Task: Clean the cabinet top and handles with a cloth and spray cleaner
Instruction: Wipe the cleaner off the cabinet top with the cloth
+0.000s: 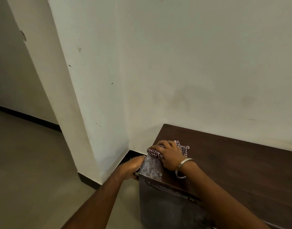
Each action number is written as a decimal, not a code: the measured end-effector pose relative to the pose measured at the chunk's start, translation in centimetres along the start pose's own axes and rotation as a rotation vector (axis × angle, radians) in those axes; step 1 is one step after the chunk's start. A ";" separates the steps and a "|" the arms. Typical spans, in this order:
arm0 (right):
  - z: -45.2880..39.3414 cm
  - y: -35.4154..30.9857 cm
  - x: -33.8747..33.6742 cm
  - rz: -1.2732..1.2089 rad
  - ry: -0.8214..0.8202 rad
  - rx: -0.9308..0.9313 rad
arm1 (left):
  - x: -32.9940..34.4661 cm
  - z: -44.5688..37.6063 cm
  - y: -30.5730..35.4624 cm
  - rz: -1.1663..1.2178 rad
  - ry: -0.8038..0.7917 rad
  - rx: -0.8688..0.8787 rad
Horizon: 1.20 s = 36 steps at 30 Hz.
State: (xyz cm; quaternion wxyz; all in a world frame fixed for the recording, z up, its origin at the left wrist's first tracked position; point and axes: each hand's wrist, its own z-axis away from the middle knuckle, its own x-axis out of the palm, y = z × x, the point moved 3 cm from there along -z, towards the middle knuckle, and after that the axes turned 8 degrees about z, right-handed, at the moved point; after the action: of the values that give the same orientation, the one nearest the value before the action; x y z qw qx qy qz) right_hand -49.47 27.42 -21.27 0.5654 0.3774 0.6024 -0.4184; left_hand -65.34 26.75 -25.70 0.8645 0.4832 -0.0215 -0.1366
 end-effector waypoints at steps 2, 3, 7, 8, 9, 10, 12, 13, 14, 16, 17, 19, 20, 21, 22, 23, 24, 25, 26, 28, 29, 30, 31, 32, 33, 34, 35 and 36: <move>0.4 0.6 0.0 0.019 0.002 -0.008 | 0.0 0.5 0.0 -0.013 -0.011 0.006; 0.3 0.9 -0.1 0.021 -0.003 0.005 | 0.0 0.6 0.0 -0.021 -0.019 0.008; 0.0 0.3 -0.6 -0.001 -0.017 0.083 | -0.1 1.2 -0.3 -0.019 -0.038 0.012; 0.0 -0.1 -0.5 -0.012 -0.011 0.084 | 0.0 1.4 -0.3 -0.014 -0.038 0.010; 0.1 -0.6 -0.4 -0.021 -0.006 0.077 | 0.0 1.4 -0.3 -0.012 -0.036 0.008; 0.4 -1.0 -0.3 -0.026 -0.003 0.061 | 0.0 1.4 -0.2 -0.012 -0.034 0.008; 1.0 -1.4 -0.1 -0.021 0.004 0.017 | 0.0 1.5 -0.2 -0.009 -0.031 0.007; 1.4 -1.4 0.1 -0.015 0.011 -0.003 | 0.0 1.5 -0.3 -0.005 -0.027 0.006; 1.7 -1.3 0.1 -0.008 0.014 -0.019 | 0.0 1.5 -0.3 0.002 -0.027 0.007; 2.1 -0.7 0.0 -0.001 0.004 -0.030 | 0.0 1.8 -0.3 0.005 -0.026 0.010; 2.1 -0.4 -0.1 0.001 -0.003 -0.022 | 0.0 2.0 -0.3 0.007 -0.028 0.011; 1.8 -0.2 -0.3 0.004 -0.013 0.018 | 0.0 2.2 -0.5 0.017 -0.034 0.012; 1.5 -0.4 -0.4 0.004 -0.018 0.044 | 0.0 2.3 -0.5 0.025 -0.035 0.012; 1.4 -0.6 -0.5 0.003 -0.021 0.064 | 0.0 2.4 -0.6 0.035 -0.035 0.010; 1.3 -1.0 -0.6 -0.001 -0.019 0.074 | 0.0 2.4 -0.7 0.045 -0.035 0.010; 1.3 -1.3 -0.6 -0.006 -0.012 0.072 | 0.0 2.3 -0.7 0.052 -0.033 0.007; 1.4 -1.7 -0.6 -0.008 -0.006 0.060 | 0.0 2.2 -0.7 0.056 -0.029 0.006; 1.7 -2.1 -0.6 -0.006 -0.002 0.039 | 0.0 2.2 -0.8 0.057 -0.022 0.004; 2.0 -2.4 -0.5 0.000 0.005 0.015 | -0.1 2.2 -0.8 0.062 -0.015 0.002; 2.8 -2.7 0.0 0.013 0.021 -0.022 | -0.1 2.2 -1.0 0.081 -0.007 -0.008; 3.2 -2.6 0.1 0.017 0.024 -0.034 | -0.1 2.3 -1.0 0.089 -0.012 -0.010; 3.4 -2.3 0.2 0.021 0.023 -0.044 | 0.0 2.4 -1.1 0.098 -0.020 -0.010; 3.6 -2.1 0.1 0.024 0.021 -0.049 | 0.0 2.6 -1.2 0.107 -0.024 -0.013; 3.6 -1.9 0.0 0.027 0.017 -0.044 | 0.0 2.8 -1.2 0.113 -0.030 -0.014; 3.5 -1.7 -0.1 0.028 0.012 -0.031 | 0.0 2.8 -1.3 0.120 -0.034 -0.018; 3.4 -1.7 -0.2 0.026 0.007 -0.012 | 0.0 2.8 -1.4 0.126 -0.038 -0.021; 3.1 -1.8 -0.4 0.021 0.004 0.006 | 0.0 2.9 -1.5 0.132 -0.043 -0.021; 3.0 -2.0 -0.5 0.016 0.004 0.021 | 0.1 2.9 -1.5 0.137 -0.049 -0.018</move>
State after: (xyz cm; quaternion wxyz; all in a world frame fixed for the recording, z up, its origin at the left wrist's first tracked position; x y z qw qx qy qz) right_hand -50.21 23.92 -20.69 0.5635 0.3889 0.5961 -0.4194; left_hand -66.11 23.60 -25.47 0.8754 0.4694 -0.0745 -0.0889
